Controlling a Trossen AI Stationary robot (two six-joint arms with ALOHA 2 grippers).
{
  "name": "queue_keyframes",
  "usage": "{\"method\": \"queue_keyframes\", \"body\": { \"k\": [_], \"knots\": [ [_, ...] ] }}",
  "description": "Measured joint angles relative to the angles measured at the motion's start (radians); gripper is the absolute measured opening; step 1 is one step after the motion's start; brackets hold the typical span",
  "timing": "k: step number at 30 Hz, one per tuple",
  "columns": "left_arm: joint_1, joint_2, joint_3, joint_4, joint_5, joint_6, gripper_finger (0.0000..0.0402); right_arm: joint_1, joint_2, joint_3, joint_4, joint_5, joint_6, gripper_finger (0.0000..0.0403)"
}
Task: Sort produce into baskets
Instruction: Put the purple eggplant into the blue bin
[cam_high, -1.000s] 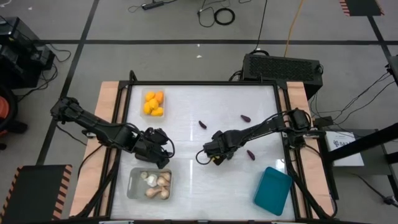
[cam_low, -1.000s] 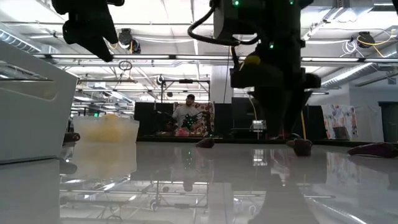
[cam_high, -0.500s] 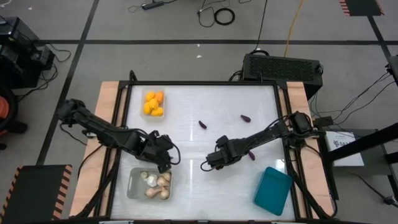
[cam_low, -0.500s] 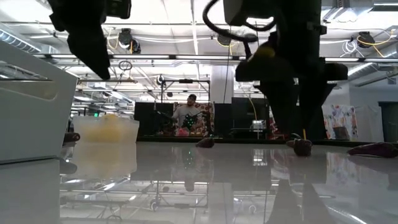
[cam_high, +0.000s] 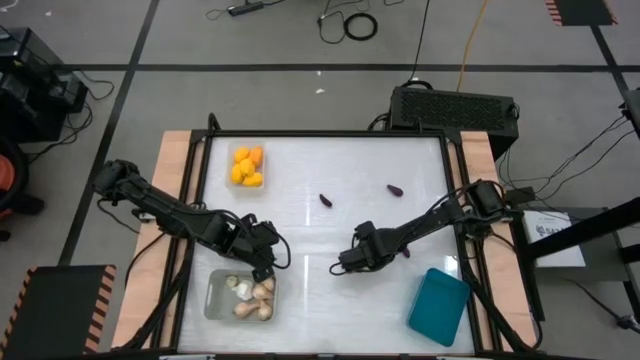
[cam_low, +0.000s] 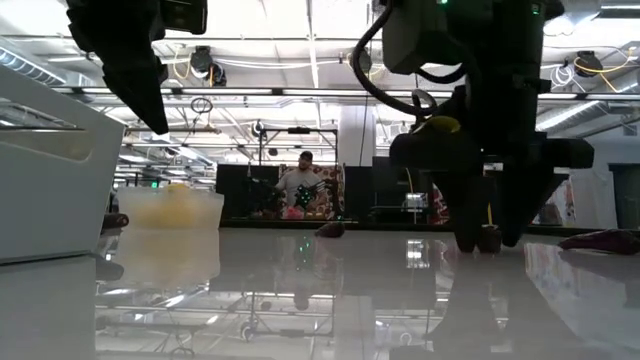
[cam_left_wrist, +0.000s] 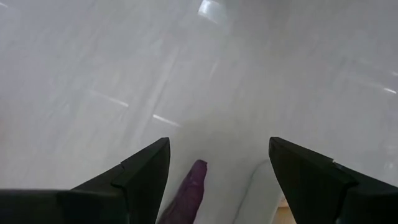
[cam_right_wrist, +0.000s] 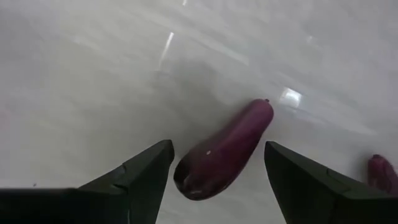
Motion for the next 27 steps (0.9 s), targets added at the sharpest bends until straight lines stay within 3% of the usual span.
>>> {"method": "queue_keyframes", "body": {
  "k": [6, 13, 27],
  "knots": [
    [-0.002, 0.000, 0.000, 0.000, 0.000, -0.011, 0.0279, 0.019, -0.001, -0.023, 0.021, 0.034, 0.036, 0.0248],
    [-0.002, 0.000, 0.000, 0.003, 0.000, -0.019, 0.0279, 0.019, 0.001, -0.024, 0.036, 0.042, 0.002, 0.0200],
    [-0.002, 0.000, 0.000, 0.004, -0.001, -0.045, 0.0279, 0.026, 0.011, 0.129, -0.012, -0.026, -0.241, 0.0097]
  ]
}}
